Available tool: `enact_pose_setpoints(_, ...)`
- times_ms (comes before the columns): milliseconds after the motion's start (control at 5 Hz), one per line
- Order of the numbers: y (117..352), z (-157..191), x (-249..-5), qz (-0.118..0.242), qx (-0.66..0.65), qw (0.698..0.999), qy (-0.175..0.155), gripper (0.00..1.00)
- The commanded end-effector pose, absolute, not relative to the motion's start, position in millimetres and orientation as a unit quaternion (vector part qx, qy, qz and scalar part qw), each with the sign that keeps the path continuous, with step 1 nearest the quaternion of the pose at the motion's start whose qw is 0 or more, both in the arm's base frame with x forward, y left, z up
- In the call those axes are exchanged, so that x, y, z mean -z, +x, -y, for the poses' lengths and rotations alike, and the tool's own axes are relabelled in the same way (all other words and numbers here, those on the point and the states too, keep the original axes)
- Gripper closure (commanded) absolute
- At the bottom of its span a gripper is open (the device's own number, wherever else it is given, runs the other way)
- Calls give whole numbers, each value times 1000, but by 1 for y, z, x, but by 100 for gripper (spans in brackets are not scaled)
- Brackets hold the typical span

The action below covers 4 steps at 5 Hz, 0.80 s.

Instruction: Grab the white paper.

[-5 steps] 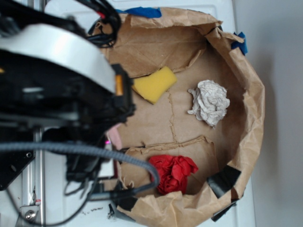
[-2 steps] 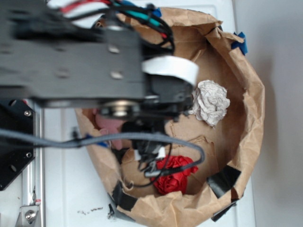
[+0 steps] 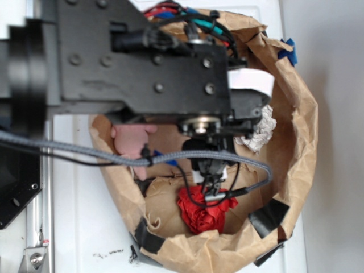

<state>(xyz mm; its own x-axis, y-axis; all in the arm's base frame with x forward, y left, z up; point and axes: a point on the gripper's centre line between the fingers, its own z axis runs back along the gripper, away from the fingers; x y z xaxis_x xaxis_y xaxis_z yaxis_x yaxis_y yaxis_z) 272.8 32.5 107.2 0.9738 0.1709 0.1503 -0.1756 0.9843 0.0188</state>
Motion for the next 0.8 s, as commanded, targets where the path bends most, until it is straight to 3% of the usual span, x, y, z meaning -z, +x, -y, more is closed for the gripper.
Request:
enact_pose_setpoints(0,265,-41,-104,135,-74,988,21,0)
enact_pose_setpoints(600,267,-47,-94,137,-81,987,26,0)
